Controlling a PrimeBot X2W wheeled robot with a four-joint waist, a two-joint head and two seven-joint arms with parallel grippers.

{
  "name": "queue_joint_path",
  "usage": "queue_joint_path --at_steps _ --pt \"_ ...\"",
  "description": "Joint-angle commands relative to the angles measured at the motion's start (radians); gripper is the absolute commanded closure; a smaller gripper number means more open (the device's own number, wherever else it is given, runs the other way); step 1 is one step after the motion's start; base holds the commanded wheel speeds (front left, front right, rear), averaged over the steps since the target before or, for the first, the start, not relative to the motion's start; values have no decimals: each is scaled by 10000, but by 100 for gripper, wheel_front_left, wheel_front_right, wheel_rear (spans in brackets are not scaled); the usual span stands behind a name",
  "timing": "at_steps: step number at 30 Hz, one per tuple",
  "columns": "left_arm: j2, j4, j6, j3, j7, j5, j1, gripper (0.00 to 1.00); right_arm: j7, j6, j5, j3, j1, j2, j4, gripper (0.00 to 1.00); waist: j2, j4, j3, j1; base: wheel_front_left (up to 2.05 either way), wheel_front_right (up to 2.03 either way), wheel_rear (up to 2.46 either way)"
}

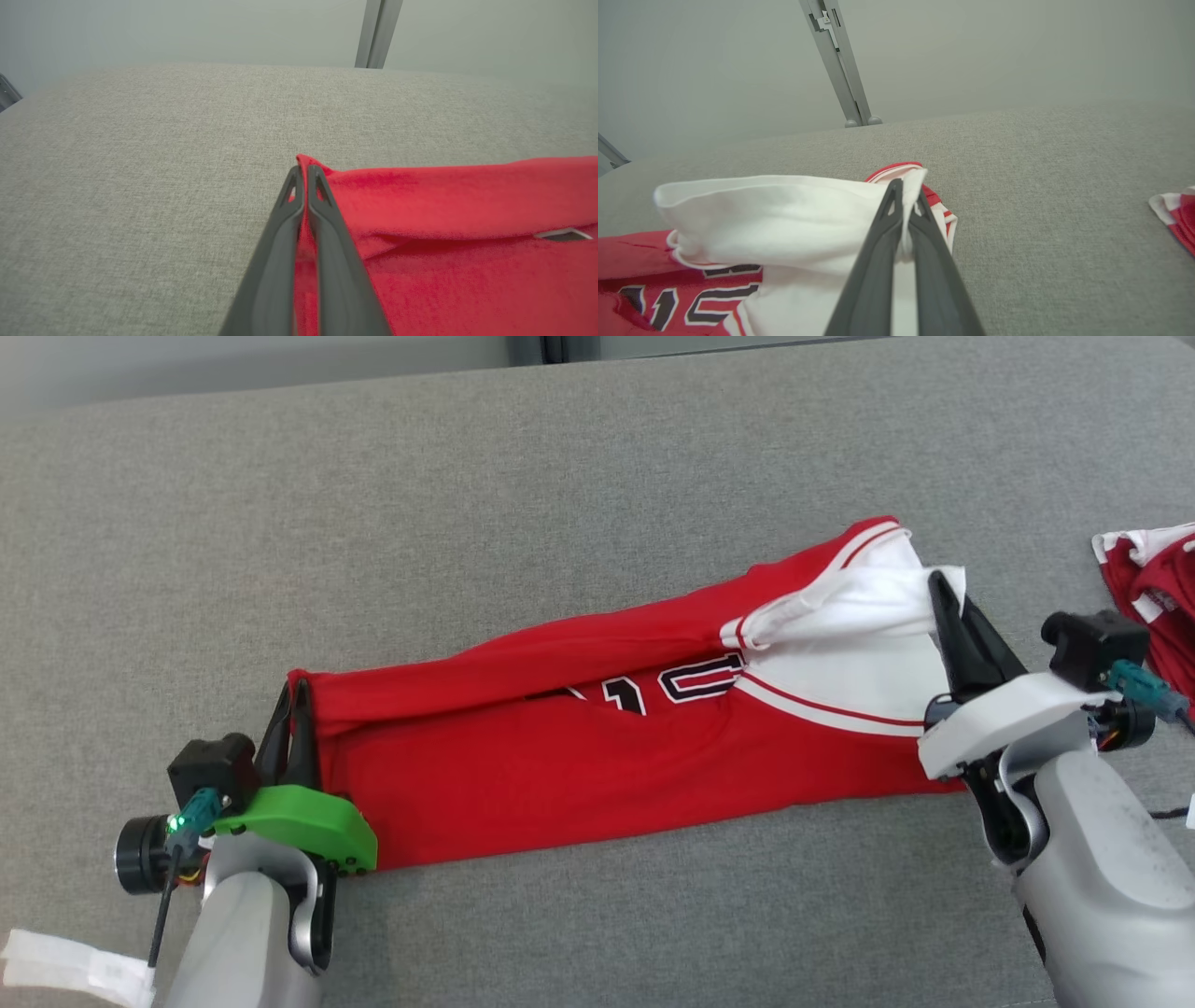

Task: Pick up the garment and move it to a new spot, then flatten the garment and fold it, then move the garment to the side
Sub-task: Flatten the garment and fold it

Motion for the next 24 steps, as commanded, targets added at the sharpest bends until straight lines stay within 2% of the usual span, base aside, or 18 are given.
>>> queue_joint_path --at_steps 1,9,10,11,12,17,20,24 --pt "18 -82 -65 128 4 132 304 100 -41 -18 72 -118 396 91 -105 100 0 -189 -300 0 0 0 0" --pt "-109 -209 -227 405 4 375 1178 100 -40 -18 -78 -447 1504 429 -247 100 0 -193 -715 0 0 0 0" --pt "-129 -216 -236 413 4 415 1289 84 -40 -18 -167 -530 1583 431 -201 100 0 -187 -762 0 0 0 0" --pt "-136 -232 -231 410 4 486 1384 61 -40 -18 -258 -600 1643 443 -167 79 0 -184 -796 0 0 0 0" --pt "-149 -267 -190 403 4 557 1525 0 -42 -18 -386 -585 1752 470 -55 0 0 -176 -847 0 0 0 0" --pt "-226 -801 239 533 4 752 2256 0 -41 -18 -987 -871 1975 577 -49 0 0 -149 -1023 0 0 0 0" --pt "-243 -1436 544 609 4 476 2811 0 -41 -18 -1415 -1222 2123 650 -226 0 0 -80 -1093 0 0 0 0" --pt "-255 -2035 822 119 4 -63 3208 0 -41 -18 -1838 -1495 1885 638 -103 0 0 163 -1126 0 0 0 0"
